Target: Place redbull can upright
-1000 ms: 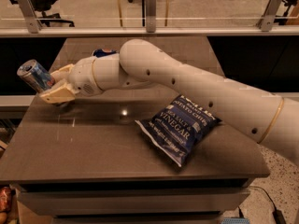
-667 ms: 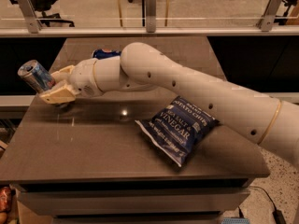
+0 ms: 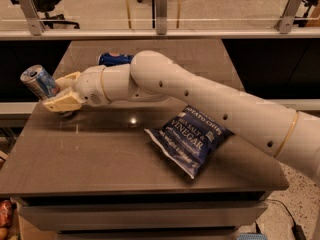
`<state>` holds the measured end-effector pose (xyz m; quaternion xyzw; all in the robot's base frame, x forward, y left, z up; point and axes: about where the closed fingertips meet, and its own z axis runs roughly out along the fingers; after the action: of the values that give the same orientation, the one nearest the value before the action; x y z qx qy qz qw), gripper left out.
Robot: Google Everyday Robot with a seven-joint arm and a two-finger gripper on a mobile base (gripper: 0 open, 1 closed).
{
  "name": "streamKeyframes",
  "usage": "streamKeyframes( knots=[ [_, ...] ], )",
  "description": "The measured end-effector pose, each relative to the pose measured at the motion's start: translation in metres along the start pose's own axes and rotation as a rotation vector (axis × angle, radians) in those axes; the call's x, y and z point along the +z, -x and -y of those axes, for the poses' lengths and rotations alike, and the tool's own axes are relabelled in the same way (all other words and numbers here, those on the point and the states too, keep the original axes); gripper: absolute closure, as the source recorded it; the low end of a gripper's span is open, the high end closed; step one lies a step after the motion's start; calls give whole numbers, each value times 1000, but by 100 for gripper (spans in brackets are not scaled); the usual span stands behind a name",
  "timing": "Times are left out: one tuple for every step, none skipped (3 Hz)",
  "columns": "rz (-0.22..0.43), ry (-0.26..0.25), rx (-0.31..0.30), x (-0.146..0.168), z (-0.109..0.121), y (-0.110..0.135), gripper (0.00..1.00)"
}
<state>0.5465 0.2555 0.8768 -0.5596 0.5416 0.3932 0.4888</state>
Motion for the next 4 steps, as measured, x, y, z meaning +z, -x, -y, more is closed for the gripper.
streamKeyframes(
  knots=[
    [8, -2, 5, 1, 0, -1, 100],
    [21, -2, 8, 2, 0, -2, 100],
    [41, -4, 13, 2, 1, -3, 84],
    [63, -20, 20, 0, 1, -5, 59]
  ],
)
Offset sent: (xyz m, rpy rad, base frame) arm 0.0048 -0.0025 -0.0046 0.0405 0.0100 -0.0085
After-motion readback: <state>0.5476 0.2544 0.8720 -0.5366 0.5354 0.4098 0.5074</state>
